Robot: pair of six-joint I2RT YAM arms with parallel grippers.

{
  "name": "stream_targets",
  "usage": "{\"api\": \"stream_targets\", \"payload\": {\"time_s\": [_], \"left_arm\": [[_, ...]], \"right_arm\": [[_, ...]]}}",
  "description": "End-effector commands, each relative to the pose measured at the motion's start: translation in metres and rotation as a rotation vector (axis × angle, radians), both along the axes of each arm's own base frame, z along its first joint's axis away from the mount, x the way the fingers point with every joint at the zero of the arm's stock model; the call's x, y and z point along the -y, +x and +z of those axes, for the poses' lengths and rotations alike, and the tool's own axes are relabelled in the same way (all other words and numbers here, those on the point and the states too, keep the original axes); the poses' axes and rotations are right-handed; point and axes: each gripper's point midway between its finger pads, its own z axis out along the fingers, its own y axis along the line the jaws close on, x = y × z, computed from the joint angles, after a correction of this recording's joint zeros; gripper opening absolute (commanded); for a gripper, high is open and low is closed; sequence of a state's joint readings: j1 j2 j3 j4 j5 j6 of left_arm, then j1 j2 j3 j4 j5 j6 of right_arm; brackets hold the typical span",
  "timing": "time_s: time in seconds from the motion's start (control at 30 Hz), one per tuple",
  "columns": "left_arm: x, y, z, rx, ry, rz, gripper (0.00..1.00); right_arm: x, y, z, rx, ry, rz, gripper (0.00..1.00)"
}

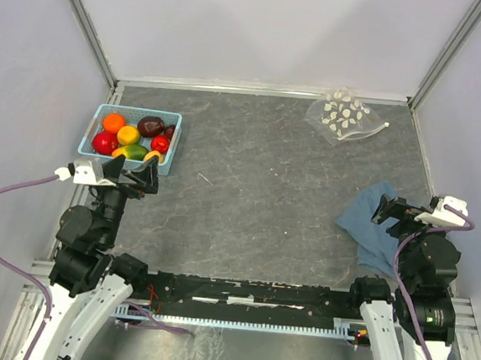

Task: Place the food in the zip-top bag and seal the zipper
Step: Pick up the zipper food storage bag at the center of the board.

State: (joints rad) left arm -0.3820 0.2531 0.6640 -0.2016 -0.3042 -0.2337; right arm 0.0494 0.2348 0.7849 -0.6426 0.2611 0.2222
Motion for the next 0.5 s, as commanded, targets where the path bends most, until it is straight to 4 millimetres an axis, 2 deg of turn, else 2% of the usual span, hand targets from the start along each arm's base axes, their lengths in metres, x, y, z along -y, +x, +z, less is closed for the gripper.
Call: {"api": "stream_targets", "payload": {"time_s": [0.0,0.3,0.47], "left_arm": [[-0.001,0.001,0.011,0.049,0.013,0.007,1.0],[0.001,0.005,0.008,0.03,0.018,0.003,1.0],[0.003,0.007,0.006,0.021,0.022,-0.001,1.0]], "right_arm": [[0.0,-0.001,0.02,0.089,0.014,-0.004,0.99],[-0.004,0.006,0.014,0.042,0.061,0.006,0.99],[-0.018,0.026,0.005,0.005,0.119,0.059,0.99]]}}
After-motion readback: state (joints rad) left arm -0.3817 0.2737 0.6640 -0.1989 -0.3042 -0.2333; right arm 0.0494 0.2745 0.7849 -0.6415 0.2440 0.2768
